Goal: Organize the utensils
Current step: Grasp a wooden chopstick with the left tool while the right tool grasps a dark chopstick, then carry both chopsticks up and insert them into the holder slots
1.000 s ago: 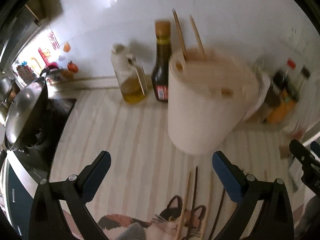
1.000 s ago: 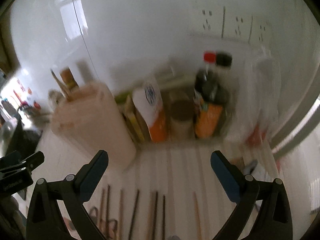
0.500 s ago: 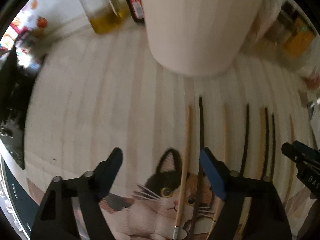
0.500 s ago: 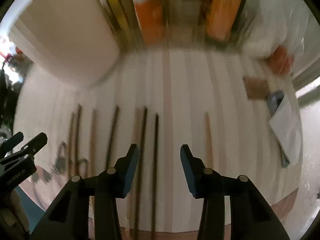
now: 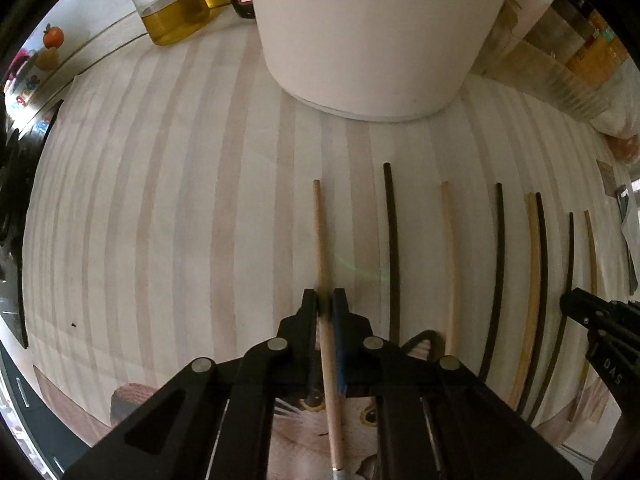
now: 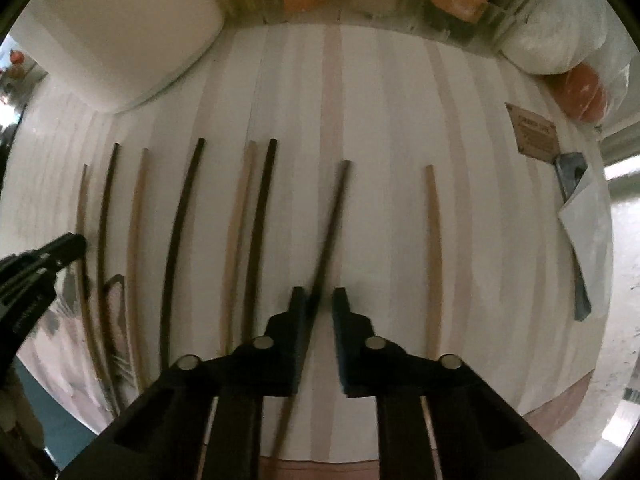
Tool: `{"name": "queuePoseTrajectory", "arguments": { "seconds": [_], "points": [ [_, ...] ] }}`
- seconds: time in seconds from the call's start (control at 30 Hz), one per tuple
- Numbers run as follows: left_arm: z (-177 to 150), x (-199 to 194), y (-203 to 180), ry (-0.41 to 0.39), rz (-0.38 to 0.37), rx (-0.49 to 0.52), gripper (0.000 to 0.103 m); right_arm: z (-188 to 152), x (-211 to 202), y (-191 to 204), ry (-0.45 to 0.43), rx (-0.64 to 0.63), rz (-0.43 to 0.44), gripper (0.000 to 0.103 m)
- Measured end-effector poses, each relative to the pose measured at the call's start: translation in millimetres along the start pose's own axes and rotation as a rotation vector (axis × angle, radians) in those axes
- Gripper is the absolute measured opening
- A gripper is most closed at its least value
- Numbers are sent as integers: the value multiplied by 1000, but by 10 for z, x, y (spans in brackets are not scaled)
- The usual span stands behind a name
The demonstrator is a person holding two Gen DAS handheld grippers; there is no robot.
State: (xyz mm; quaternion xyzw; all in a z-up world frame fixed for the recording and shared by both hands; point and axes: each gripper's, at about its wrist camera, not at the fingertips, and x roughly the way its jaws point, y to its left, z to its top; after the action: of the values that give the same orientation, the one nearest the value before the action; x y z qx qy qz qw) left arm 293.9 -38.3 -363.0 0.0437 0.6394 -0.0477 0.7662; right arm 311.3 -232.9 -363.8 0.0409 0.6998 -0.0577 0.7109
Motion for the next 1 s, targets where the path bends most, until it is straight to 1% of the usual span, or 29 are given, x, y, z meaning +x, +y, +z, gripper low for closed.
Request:
{"name": "queuePoseTrajectory", "arguments": {
  "seconds": [0.13, 0.27, 0.33, 0.5, 0.6, 0.67, 0.8, 1.0],
  "points": [
    [-7, -11, 25, -7, 9, 3, 5, -28, -42, 25, 9, -2, 2, 9],
    [-26, 2, 63, -8, 11, 3, 5, 40, -59, 8, 17, -7, -4, 8],
    [-1, 10, 35, -5, 12, 8, 5, 212, 69, -17, 19, -11, -5, 8],
    [45, -5, 12, 1, 22, 10, 5, 188, 130, 18, 2, -14, -7, 7],
    [60, -17, -13, -2, 37, 4, 5, 141, 121, 9, -18, -5, 15, 6],
    [54, -83, -10, -20, 40, 0, 4, 119, 109, -52, -30, 23, 58, 5],
    [26, -278, 22, -51, 31, -5, 4, 71, -50, -125, -93, 53, 110, 5],
    [-31, -670, 80, -123, 12, -10, 4, 11, -391, -148, -196, 54, 148, 5]
  ]
}}
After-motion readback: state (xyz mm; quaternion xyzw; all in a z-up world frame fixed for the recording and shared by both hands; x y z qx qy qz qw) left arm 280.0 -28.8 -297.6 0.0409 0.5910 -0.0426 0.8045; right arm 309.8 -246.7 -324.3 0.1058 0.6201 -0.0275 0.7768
